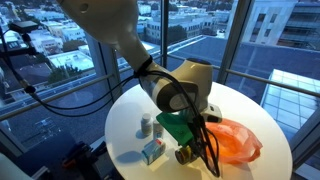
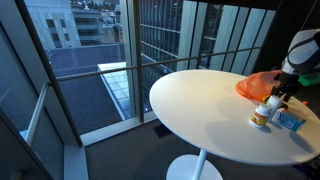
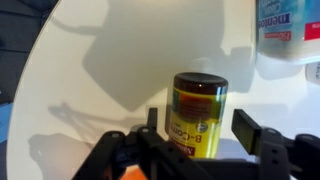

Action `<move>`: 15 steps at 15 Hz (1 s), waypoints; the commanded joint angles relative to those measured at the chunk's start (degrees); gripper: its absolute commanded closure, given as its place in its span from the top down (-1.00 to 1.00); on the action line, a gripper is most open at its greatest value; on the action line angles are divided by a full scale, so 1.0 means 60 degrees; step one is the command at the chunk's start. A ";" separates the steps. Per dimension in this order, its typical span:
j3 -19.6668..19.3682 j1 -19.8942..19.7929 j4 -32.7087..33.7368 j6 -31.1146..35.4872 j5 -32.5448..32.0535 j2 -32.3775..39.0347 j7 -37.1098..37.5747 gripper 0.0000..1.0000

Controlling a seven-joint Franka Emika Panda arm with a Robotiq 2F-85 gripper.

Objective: Remove the yellow and brown bottle from the plastic bag and place it on the table in a lying position

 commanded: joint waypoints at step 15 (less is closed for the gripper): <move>-0.0059 0.0338 -0.0287 -0.4013 -0.0440 -0.3956 -0.0395 1.00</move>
